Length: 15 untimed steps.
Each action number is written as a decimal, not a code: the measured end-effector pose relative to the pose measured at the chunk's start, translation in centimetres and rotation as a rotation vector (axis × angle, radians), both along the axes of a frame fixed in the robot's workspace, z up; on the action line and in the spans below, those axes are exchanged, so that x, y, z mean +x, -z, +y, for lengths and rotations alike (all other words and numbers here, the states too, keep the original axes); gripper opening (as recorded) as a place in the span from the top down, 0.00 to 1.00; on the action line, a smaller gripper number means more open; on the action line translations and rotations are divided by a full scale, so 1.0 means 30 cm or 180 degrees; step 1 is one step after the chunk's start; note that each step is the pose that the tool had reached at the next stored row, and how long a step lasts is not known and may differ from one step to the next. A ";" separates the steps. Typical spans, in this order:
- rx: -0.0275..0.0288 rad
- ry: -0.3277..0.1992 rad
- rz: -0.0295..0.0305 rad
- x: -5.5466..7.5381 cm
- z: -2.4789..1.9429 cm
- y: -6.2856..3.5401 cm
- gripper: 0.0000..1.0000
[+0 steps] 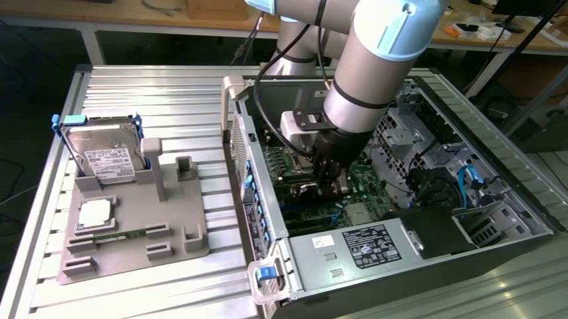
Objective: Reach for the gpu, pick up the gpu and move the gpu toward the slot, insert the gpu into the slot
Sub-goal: 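Insert the gpu into the slot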
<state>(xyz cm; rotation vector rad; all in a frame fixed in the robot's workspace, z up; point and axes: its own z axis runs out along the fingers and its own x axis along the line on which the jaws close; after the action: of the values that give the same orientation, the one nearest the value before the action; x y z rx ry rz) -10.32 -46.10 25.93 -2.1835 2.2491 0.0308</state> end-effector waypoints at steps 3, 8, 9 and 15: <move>-0.0003 0.0000 0.0001 0.000 0.000 -0.002 0.73; -0.0004 0.0000 0.0000 0.000 0.000 -0.005 0.73; -0.0004 0.0000 0.0001 0.000 0.000 -0.006 0.73; -0.0005 0.0000 0.0000 0.000 0.000 -0.010 0.73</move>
<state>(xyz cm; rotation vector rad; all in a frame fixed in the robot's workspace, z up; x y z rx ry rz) -10.33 -46.10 26.23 -2.1842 2.2499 0.0294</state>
